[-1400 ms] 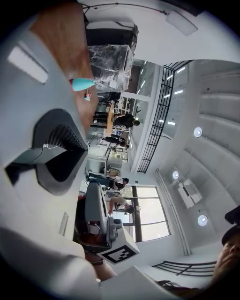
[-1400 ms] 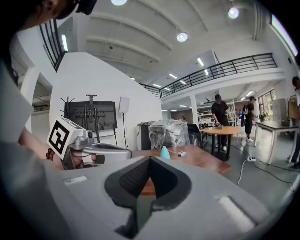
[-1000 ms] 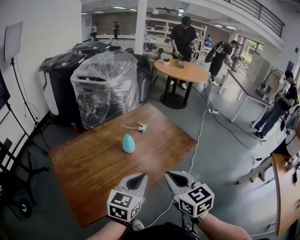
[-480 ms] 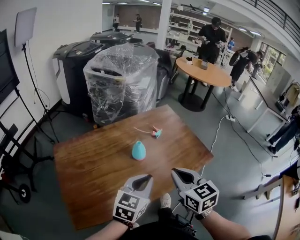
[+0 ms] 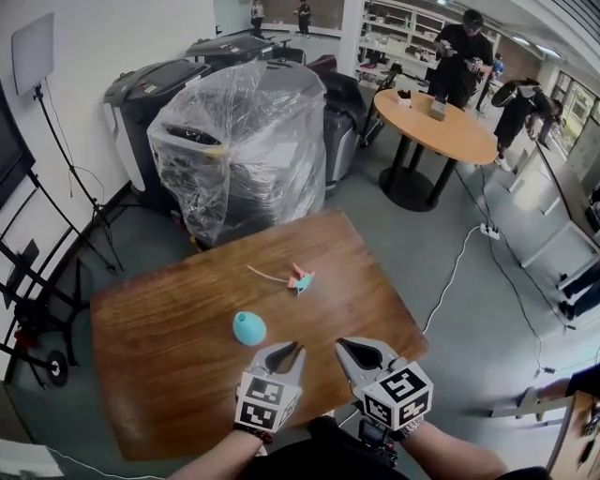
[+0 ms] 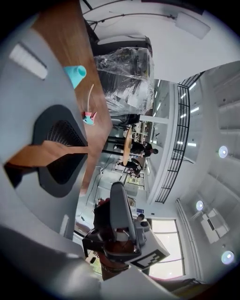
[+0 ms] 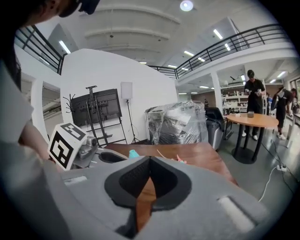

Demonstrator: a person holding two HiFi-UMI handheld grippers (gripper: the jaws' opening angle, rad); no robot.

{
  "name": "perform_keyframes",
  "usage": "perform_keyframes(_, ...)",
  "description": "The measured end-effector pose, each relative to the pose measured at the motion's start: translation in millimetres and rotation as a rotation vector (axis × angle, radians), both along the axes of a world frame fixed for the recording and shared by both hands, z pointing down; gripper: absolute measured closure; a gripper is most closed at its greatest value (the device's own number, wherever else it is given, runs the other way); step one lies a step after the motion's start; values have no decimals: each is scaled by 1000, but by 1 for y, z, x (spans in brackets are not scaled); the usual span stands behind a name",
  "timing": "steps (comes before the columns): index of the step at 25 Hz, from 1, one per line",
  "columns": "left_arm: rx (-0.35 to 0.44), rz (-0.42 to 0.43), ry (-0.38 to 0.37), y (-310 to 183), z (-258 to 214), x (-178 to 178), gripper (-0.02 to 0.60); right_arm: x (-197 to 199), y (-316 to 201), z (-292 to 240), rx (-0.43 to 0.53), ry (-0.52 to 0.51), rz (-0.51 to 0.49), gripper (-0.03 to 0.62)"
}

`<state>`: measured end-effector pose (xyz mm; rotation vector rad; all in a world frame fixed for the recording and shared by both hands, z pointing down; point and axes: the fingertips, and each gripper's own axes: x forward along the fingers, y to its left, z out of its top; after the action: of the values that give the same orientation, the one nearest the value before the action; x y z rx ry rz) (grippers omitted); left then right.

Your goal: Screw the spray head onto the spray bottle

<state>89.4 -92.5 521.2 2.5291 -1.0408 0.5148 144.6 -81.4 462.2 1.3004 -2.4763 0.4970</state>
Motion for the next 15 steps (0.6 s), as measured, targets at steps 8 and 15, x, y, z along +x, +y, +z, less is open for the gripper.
perform_keyframes(8,-100,-158,-132,-89,70,26,489,45,-46,32,-102,-21,-90,603)
perform_keyframes(15,-156,-255,-237,-138,119,24,483,62,-69,49,-154,-20,-142,603)
